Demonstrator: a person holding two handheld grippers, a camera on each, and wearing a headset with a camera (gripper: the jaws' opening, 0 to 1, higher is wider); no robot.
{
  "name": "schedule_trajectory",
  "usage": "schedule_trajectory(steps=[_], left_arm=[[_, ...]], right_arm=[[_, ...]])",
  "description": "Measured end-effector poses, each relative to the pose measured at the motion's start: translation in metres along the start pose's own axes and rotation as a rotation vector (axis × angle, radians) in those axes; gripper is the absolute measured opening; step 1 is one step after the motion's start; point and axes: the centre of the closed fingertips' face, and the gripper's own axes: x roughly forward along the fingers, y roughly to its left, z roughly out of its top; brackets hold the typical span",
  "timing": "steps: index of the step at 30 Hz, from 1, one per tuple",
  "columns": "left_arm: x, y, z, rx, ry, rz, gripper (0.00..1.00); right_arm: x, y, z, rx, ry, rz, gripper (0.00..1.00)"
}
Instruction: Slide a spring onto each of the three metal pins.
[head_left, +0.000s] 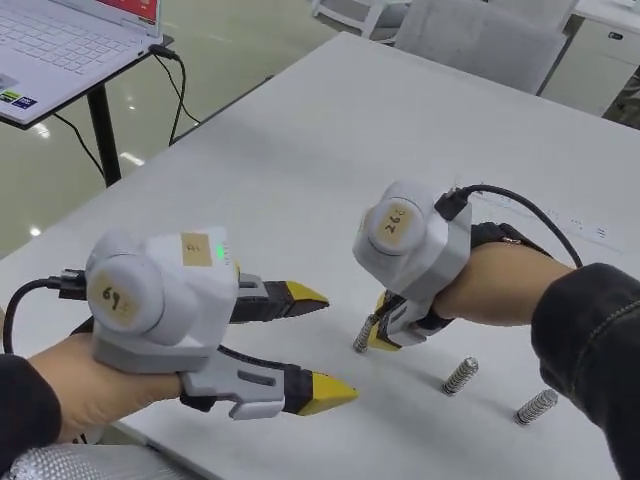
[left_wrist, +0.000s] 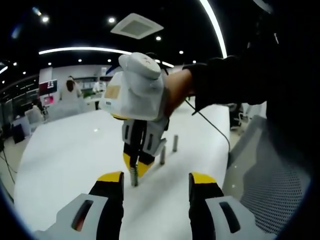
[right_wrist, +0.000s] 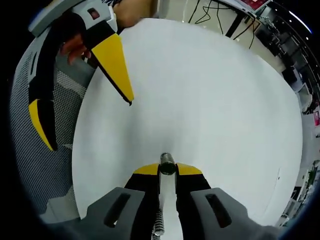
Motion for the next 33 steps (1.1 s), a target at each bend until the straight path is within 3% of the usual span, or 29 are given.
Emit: schedule_trajectory(steps=[18, 33], left_arm=[[0.001, -0.001, -0.002, -0.007, 0.007, -0.002, 0.47], [0.003, -0.003, -0.004, -0.001, 0.019, -0.012, 0.48]], right_arm=[[0.005, 0.001, -0.004, 0.023, -0.009, 0.009, 0.09], [-0.003, 0.004, -0.011, 0.059, -0.03, -0.014, 0.12]])
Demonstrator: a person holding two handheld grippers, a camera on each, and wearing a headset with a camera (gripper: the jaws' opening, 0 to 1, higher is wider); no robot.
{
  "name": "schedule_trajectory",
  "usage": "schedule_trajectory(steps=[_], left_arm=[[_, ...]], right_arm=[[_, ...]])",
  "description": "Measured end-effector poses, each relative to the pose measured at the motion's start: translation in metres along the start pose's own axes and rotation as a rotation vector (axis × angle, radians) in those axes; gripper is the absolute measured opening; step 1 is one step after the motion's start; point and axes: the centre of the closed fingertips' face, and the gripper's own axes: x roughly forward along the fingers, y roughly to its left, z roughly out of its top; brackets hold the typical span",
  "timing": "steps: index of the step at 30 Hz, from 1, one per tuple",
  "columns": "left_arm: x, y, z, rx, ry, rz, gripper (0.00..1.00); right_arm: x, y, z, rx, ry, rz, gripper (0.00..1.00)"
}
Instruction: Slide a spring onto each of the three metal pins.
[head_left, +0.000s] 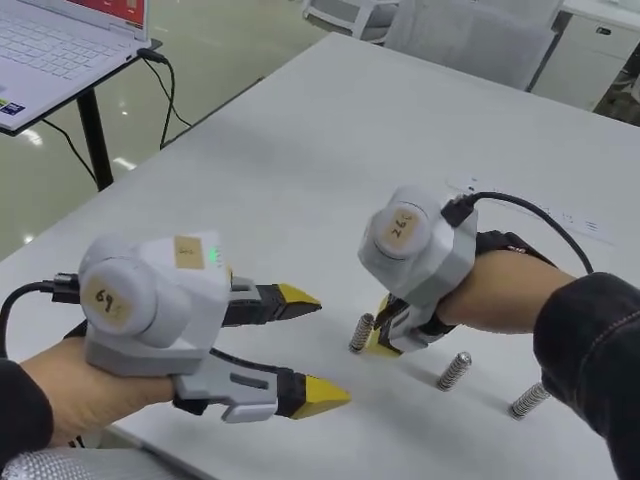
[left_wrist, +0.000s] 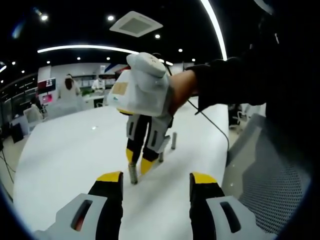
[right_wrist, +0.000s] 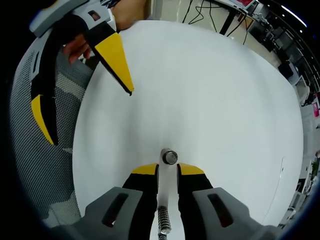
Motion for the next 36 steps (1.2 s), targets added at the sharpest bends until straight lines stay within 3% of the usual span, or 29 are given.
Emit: schedule_trajectory(steps=[36], left_arm=[[0.002, -0.011, -0.003, 0.02, 0.023, -0.047, 0.5]], right_arm=[[-0.015, 0.039, -0.014, 0.141, -0.097, -0.051, 0.14]])
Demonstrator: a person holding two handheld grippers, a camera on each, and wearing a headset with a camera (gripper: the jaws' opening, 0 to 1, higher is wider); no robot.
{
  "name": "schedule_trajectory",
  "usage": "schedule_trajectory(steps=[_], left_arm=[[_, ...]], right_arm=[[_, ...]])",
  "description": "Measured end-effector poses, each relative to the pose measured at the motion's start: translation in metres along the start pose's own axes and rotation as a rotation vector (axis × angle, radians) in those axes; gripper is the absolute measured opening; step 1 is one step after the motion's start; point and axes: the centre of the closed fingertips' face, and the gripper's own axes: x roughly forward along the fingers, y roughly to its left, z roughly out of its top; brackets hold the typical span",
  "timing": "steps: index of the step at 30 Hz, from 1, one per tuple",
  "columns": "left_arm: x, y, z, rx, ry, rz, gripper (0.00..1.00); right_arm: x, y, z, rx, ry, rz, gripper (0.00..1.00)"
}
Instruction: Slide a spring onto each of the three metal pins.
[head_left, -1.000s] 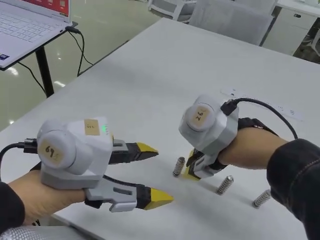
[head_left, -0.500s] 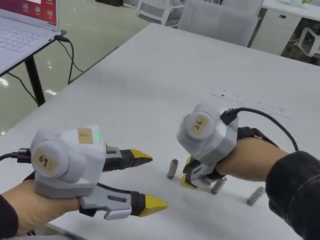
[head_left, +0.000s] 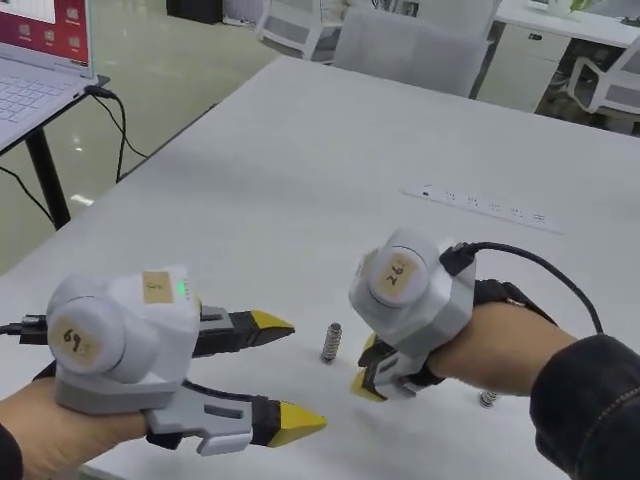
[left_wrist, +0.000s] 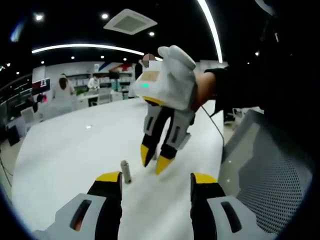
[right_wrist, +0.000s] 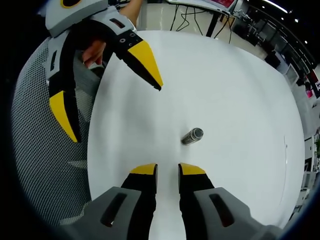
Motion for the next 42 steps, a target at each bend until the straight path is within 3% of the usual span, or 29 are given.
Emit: schedule_trajectory(steps=[30, 42], left_arm=[[0.002, -0.012, 0.001, 0.021, 0.001, -0.048, 0.5], [0.002, -0.015, 0.001, 0.029, 0.002, -0.057, 0.5]], right_arm=[[-0.023, 0.027, -0.001, 0.125, -0.129, -0.049, 0.17], [-0.032, 0.046, -0.008, 0.168, -0.172, -0.064, 0.18]])
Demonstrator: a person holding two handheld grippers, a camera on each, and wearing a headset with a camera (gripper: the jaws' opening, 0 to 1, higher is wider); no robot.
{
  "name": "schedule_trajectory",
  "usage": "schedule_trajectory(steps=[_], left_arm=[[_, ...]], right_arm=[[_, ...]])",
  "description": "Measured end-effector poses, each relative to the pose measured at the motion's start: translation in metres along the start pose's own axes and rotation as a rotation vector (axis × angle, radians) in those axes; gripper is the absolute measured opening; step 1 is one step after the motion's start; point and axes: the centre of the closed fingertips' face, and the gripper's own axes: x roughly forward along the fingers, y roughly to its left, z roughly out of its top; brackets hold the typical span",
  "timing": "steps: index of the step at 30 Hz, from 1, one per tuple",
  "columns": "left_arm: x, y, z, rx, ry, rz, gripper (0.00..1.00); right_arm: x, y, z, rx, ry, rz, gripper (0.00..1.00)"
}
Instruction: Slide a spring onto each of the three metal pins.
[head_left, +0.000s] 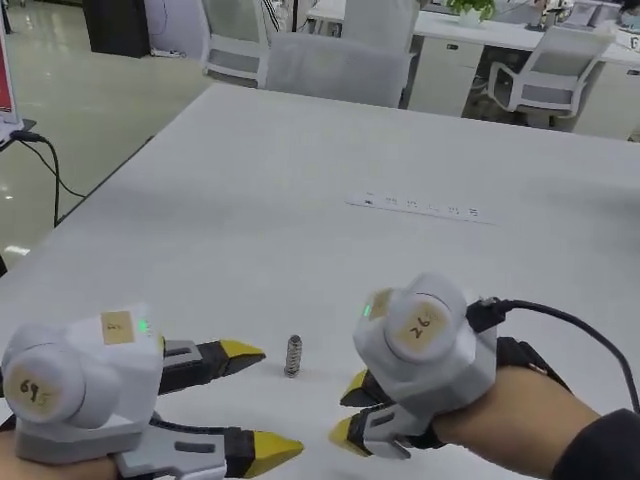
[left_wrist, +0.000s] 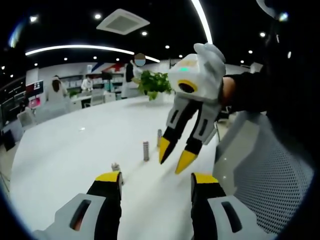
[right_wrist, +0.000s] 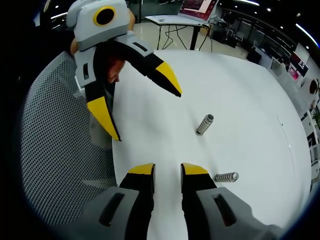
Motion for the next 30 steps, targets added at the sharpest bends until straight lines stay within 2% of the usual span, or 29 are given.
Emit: schedule_trajectory(steps=[10, 23, 30], left_arm=[[0.0, -0.001, 0.002, 0.001, -0.011, -0.003, 0.51], [0.001, -0.002, 0.002, 0.003, -0.01, -0.007, 0.51], [0.0, -0.001, 0.003, -0.002, -0.012, -0.003, 0.52]], right_arm=[[-0.011, 0.006, -0.005, 0.041, -0.036, -0.011, 0.19], [-0.022, 0.008, -0.018, 0.1, -0.072, -0.044, 0.21], [-0.032, -0.002, -0.026, 0.136, -0.092, -0.077, 0.22]])
